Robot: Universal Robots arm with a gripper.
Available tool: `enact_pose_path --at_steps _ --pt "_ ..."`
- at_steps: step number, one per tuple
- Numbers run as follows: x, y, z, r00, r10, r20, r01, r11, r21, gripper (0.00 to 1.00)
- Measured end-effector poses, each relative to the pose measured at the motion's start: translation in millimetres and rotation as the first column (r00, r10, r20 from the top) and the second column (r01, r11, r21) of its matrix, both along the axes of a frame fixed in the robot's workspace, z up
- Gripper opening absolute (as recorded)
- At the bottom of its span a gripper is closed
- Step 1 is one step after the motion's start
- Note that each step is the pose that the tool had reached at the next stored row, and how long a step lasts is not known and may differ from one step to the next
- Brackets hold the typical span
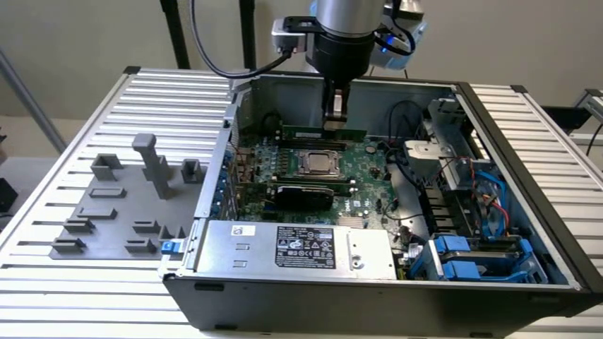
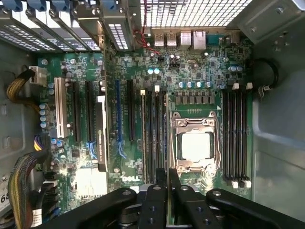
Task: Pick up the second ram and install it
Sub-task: 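Pick up the second ram and move it above second insertion slot, then insert the second ram into the second slot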
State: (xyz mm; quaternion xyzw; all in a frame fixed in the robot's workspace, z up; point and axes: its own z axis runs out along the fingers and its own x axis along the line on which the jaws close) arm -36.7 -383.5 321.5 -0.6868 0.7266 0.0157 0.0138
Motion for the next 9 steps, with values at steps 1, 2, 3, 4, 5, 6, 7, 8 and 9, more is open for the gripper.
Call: enact_pose_path --at_steps 1,2,3,4,5,6,7,8,9 --pt "0.1 0.1 -0.1 1.0000 0.000 0.0001 0.000 1.0000 0.0002 0.14" --pt "0.1 0.1 -0.1 1.0000 0.000 0.0001 0.000 1.0000 0.0002 0.14" --pt "0.1 0.1 -0.1 1.0000 0.000 -0.0001 0.000 1.0000 -0.0001 0.14" --pt "0.1 0.1 -0.1 1.0000 0.000 0.0000 0.000 1.0000 0.0000 0.14" --pt "0.1 0.1 -0.1 1.0000 0.000 0.0000 0.000 1.0000 0.0000 0.14" --pt "0.1 0.1 -0.1 1.0000 0.000 0.0000 0.000 1.0000 -0.0001 0.14" --pt "0.1 0.1 -0.1 1.0000 0.000 0.0000 0.000 1.0000 0.0000 0.14" --pt "0.1 0.1 -0.1 1.0000 0.000 0.0000 0.000 1.0000 -0.0001 0.14" --pt "0.1 0.1 -0.1 1.0000 0.000 0.0000 0.000 1.0000 0.0000 0.14"
